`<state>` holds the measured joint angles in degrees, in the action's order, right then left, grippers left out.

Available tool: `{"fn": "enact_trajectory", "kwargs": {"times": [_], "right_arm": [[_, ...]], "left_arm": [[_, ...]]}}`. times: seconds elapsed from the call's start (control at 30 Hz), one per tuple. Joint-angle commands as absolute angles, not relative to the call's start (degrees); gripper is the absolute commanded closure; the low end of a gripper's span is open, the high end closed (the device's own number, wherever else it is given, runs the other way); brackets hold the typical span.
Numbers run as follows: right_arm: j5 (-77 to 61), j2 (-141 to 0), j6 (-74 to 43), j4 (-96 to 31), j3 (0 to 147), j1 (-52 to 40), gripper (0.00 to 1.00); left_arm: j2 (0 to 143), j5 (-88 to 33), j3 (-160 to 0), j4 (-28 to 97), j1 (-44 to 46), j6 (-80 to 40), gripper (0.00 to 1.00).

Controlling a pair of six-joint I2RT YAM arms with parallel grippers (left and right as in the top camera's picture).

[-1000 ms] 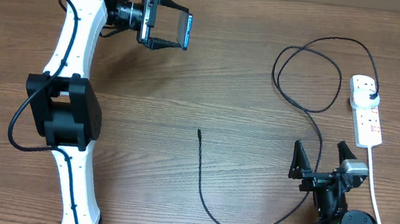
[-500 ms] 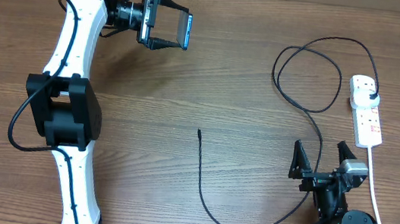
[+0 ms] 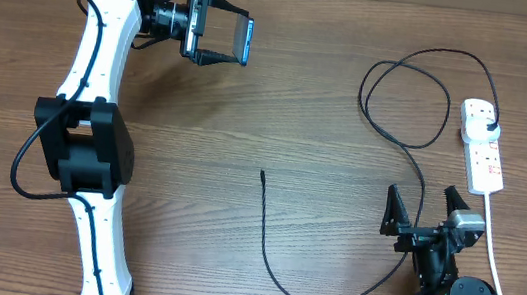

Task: Plug charger to phone and switch on socket
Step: 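Rotate the held phone with the left gripper, screen facing down-right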

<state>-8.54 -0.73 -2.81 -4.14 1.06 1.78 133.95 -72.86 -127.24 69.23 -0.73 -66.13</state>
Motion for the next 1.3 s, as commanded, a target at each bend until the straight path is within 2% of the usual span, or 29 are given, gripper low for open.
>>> {"fn": "enact_trajectory", "kwargs": {"times": [0.0, 0.33, 0.57, 0.93, 1.27], "right_arm": [[-7.73, -0.16, -3.01, -3.99, 0.45, 1.56, 0.0], [-7.73, -0.16, -3.01, -3.99, 0.45, 1.56, 0.0], [-7.73, -0.16, -3.01, -3.99, 0.45, 1.56, 0.0], [-7.73, -0.16, -3.01, -3.99, 0.45, 1.56, 0.0], [-7.73, -0.16, -3.01, -3.99, 0.45, 1.56, 0.0]], "left_arm": [[133.82, -74.91, -129.38, 69.17, -0.34, -67.29, 0.96], [133.82, -72.73, -129.38, 69.17, -0.3, -64.2, 0.96], [133.82, -68.25, -129.38, 69.21, -0.1, -55.27, 0.96], [133.82, -43.48, -129.38, 73.69, 3.42, -51.79, 0.96], [133.82, -25.93, -129.38, 77.67, 6.83, -51.86, 0.96]]}}
